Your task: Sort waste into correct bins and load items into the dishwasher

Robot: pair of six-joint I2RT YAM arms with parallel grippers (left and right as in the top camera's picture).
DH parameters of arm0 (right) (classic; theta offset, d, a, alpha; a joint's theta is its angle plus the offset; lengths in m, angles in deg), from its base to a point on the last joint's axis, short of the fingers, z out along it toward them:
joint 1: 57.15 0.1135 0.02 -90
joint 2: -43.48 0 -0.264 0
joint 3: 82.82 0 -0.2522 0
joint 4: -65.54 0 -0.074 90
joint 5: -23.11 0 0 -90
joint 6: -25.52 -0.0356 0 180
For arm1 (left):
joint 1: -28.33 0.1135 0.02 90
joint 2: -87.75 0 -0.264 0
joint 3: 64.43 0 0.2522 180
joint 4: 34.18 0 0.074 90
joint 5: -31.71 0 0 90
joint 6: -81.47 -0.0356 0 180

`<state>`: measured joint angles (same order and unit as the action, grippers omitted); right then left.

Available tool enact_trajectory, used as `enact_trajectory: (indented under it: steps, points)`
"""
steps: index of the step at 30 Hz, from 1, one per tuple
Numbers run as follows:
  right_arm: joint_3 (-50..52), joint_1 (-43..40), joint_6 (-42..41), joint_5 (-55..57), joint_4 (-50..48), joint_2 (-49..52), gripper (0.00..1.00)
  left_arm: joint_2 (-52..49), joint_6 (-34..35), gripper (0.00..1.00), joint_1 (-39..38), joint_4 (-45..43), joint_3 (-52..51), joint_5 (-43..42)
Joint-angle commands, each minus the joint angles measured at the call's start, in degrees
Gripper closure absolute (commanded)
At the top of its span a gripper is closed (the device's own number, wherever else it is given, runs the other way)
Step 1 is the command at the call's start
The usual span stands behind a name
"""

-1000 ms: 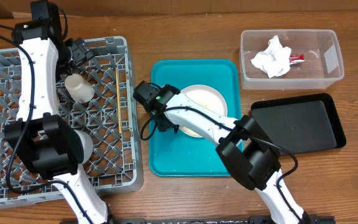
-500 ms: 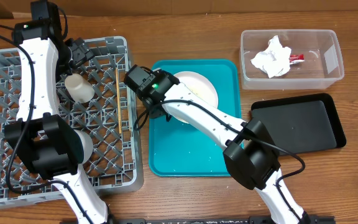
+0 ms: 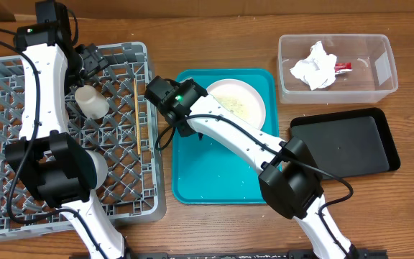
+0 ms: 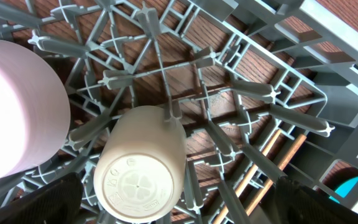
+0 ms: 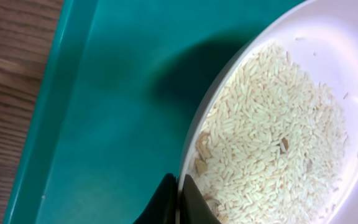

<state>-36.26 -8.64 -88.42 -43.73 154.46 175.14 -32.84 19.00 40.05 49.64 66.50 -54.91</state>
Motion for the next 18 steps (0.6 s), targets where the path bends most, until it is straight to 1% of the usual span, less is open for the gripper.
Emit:
enact_trajectory:
  steps: [1,4,7,10,14,18]
  points:
    - [-4.81,0.15,-1.81,4.79,1.81,0.04,0.96,0.04,1.01,0.0,-0.13,-0.07,1.33,-0.42]
    - [-8.44,-0.13,-4.33,8.17,6.08,0.04,0.96,0.07,0.98,0.0,-0.13,-0.07,1.33,-0.42]
    - [-10.71,-1.11,-5.7,8.61,9.68,0.04,0.96,0.07,0.98,0.0,-0.13,-0.07,1.33,-0.42]
    - [-10.99,-3.28,-9.6,9.03,13.62,0.04,0.96,0.07,0.98,0.0,-0.13,-0.07,1.33,-0.42]
    - [-10.97,-7.82,-18.01,9.42,18.67,0.04,0.96,0.07,1.01,0.0,-0.13,-0.07,1.33,-0.42]
    - [-10.93,-12.66,-23.08,9.35,21.92,0.04,0.96,0.07,0.98,0.0,-0.13,-0.07,1.33,-0.42]
